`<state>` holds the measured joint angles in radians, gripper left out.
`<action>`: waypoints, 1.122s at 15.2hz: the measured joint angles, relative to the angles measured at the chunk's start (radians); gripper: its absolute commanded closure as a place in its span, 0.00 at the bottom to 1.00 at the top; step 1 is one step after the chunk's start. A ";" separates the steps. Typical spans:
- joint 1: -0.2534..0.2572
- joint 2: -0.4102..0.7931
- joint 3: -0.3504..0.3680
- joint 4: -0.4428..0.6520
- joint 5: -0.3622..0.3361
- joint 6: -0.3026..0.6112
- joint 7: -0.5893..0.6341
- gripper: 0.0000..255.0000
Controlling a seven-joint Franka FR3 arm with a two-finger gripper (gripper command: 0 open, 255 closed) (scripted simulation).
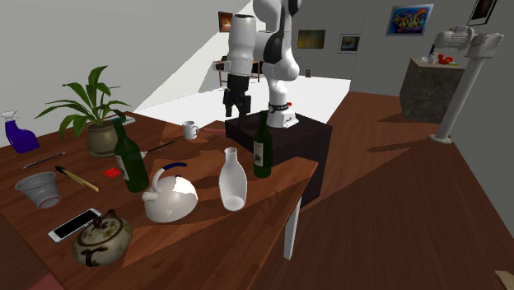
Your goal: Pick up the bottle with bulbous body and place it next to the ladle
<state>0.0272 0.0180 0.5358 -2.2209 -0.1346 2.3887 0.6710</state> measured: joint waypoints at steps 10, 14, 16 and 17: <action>0.132 0.363 -0.055 0.235 -0.310 0.055 0.288 0.00; 0.149 0.415 -0.078 0.255 -0.347 0.082 0.311 0.00; 0.157 0.437 -0.089 0.260 -0.363 0.096 0.322 0.00; 0.158 0.442 -0.091 0.262 -0.366 0.098 0.323 0.00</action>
<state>0.1852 0.4600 0.4450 -1.9584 -0.5005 2.4870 0.9941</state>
